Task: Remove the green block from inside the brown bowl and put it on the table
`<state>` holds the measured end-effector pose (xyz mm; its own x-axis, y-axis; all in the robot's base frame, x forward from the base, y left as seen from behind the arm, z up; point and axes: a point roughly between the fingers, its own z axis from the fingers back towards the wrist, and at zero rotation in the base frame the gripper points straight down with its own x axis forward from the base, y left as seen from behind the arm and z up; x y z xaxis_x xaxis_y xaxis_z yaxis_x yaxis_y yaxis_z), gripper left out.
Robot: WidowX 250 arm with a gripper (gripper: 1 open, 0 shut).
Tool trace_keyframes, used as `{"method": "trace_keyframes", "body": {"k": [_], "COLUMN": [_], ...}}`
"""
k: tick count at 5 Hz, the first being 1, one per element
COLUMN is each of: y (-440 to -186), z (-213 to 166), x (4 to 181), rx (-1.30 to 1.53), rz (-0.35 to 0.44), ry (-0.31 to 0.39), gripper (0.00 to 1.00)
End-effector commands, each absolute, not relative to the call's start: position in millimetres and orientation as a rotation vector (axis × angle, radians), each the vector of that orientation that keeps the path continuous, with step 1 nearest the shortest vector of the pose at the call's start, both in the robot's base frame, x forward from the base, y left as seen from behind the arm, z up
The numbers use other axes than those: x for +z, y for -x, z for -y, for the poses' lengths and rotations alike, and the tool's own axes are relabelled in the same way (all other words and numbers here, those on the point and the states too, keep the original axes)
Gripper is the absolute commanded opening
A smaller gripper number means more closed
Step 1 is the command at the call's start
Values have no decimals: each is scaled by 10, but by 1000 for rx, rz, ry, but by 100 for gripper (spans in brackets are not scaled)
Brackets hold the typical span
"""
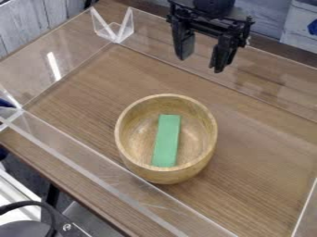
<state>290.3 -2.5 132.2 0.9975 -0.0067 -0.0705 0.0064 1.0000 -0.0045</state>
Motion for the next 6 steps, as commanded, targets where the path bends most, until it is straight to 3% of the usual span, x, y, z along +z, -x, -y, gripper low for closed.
{"method": "trace_keyframes", "body": {"k": [1,2,4,6], "y": [-2752,-2448,-2139,-2045], "z": [-2,-34,-303,-318], "x": [1274,1097,737,663], "rx": [13,69,32,35], "rz": [-110,-137,-161,-146], "ry": [17,27,82,121], "gripper": [100,100,100,100]}}
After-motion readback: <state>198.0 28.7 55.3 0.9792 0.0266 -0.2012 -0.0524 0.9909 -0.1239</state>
